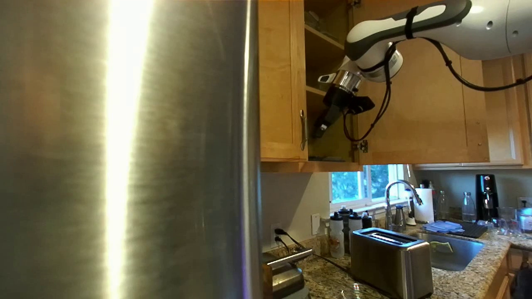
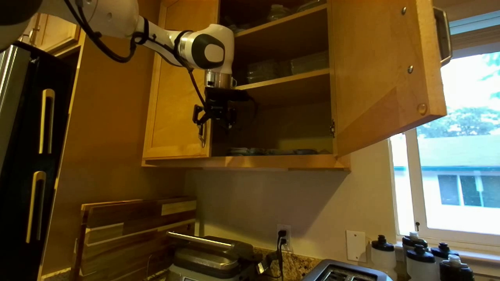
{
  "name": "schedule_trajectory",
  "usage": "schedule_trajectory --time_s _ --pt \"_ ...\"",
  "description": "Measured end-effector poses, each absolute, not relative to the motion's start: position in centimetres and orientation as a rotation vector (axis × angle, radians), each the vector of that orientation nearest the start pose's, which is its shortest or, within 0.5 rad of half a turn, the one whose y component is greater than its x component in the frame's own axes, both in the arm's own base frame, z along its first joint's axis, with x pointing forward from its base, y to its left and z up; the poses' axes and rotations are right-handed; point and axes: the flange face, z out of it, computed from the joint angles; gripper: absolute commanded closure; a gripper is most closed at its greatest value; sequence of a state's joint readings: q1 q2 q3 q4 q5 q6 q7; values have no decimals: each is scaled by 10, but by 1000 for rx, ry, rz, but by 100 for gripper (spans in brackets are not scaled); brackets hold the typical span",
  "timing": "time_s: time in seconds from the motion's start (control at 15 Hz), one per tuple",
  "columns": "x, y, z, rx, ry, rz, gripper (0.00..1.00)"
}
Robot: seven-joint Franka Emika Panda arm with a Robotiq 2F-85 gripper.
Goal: Open the doors of the kitchen cabinet
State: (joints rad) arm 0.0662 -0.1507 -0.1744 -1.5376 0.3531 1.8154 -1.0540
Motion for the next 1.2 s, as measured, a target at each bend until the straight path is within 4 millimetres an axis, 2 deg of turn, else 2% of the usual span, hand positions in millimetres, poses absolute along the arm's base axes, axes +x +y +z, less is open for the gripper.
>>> schedule_trajectory --time_s 0.6,1.2 --pt "531 -17 757 -2435 -1624 -919 0" --pt "541 -25 751 -2307 -1774 -971 0"
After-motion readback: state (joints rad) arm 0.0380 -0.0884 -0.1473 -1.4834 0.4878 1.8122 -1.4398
